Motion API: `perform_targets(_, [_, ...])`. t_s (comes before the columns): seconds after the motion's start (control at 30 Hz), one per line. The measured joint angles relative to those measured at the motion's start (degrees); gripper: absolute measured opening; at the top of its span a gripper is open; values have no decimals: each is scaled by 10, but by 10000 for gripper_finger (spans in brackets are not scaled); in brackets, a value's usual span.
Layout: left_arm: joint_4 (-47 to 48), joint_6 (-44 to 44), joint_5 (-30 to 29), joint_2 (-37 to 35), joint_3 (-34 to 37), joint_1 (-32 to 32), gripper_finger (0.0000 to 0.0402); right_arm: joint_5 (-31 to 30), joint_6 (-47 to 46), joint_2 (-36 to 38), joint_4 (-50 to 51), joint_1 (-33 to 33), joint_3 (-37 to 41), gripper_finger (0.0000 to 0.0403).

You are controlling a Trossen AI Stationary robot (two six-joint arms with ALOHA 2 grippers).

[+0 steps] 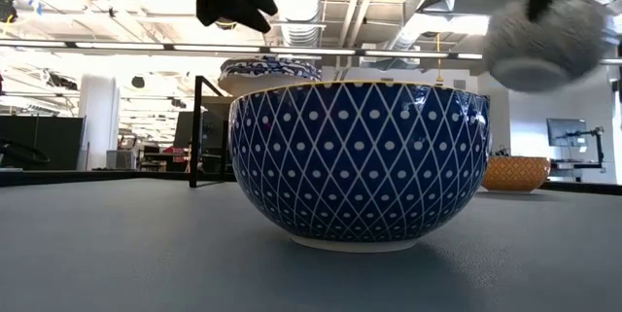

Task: Place and stack bowls onto a shelf
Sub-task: Put the red bowl on the shelf

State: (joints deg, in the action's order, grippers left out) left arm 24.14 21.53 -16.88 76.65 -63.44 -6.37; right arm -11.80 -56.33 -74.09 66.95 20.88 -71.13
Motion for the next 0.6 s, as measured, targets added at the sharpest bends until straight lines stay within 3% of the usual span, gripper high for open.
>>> perform_targets(0.23, [-8, 55, -8, 16, 0, -14, 173, -28, 243, -25, 3, -159, -54, 39])
perform_targets(0.6, [11, 150, -36, 32, 0, -48, 173, -30, 573, -153, -66, -371, -162, 39])
